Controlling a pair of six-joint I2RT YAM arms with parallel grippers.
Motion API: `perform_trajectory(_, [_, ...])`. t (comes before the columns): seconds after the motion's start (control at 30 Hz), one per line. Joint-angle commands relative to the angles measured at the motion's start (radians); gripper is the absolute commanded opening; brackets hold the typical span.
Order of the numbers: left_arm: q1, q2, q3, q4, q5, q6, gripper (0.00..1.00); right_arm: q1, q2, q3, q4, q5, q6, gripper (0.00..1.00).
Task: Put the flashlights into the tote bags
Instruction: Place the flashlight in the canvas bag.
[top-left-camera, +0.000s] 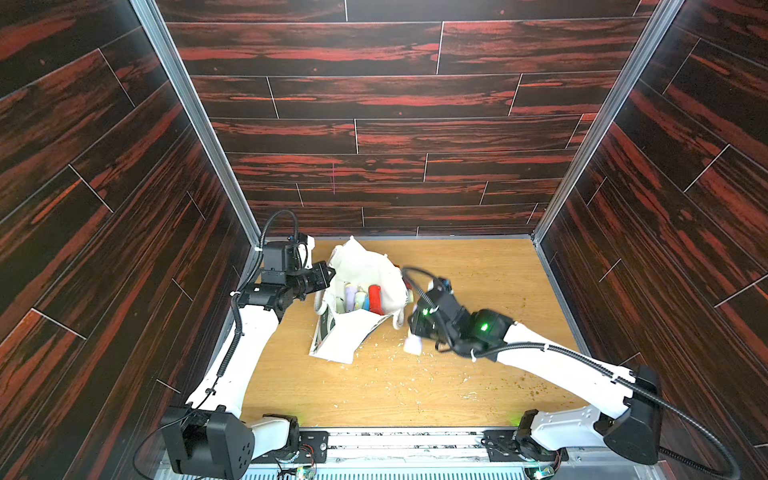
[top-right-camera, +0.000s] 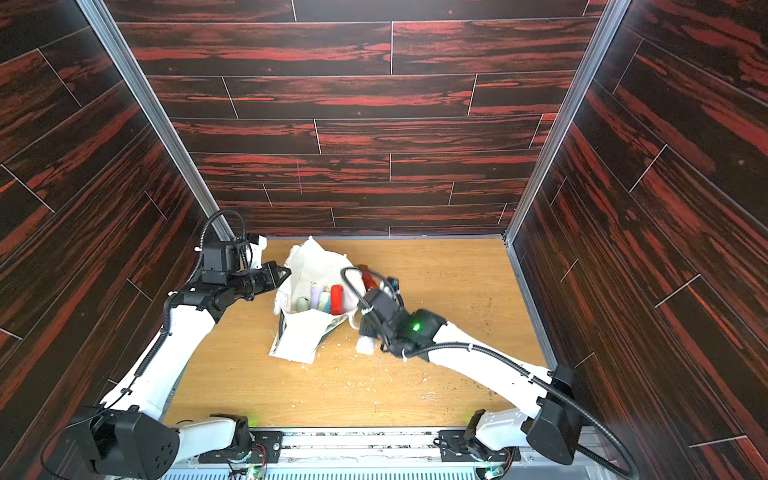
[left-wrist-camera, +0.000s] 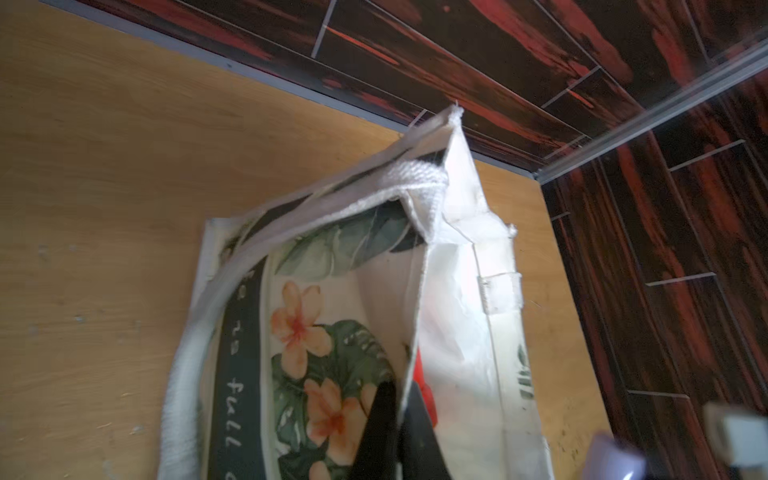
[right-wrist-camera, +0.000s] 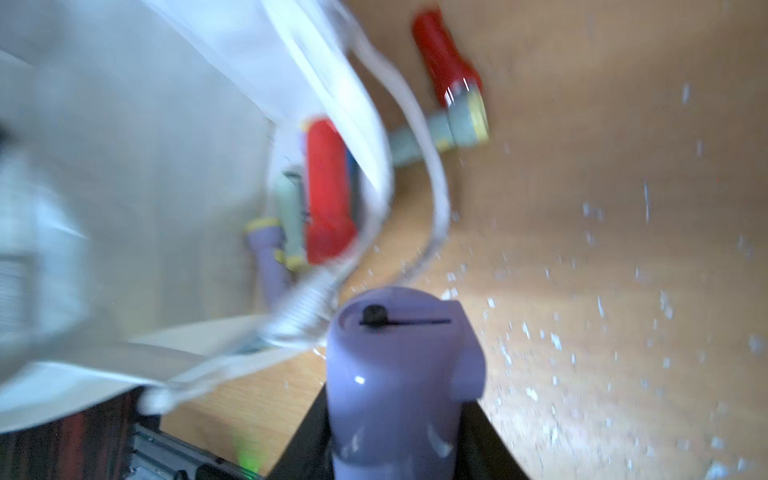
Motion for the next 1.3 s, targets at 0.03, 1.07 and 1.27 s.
perform_trajectory(0.03, [0.008,-0.009,0.001,0.054,0.066,0.007,0.00,-0.069,0.050,0.103,0.021,-0.031,-0.144,0.00])
perform_trajectory(1.07, [0.016,0.022,0.000,0.080,0.156,-0.014,0.00,-0.125,0.656,0.751,-0.186,-0.308,-0.501,0.00])
perform_trajectory(1.27, [0.020,0.031,0.001,0.079,0.156,-0.023,0.00,-0.095,0.721,0.791,-0.238,-0.282,-0.535,0.00])
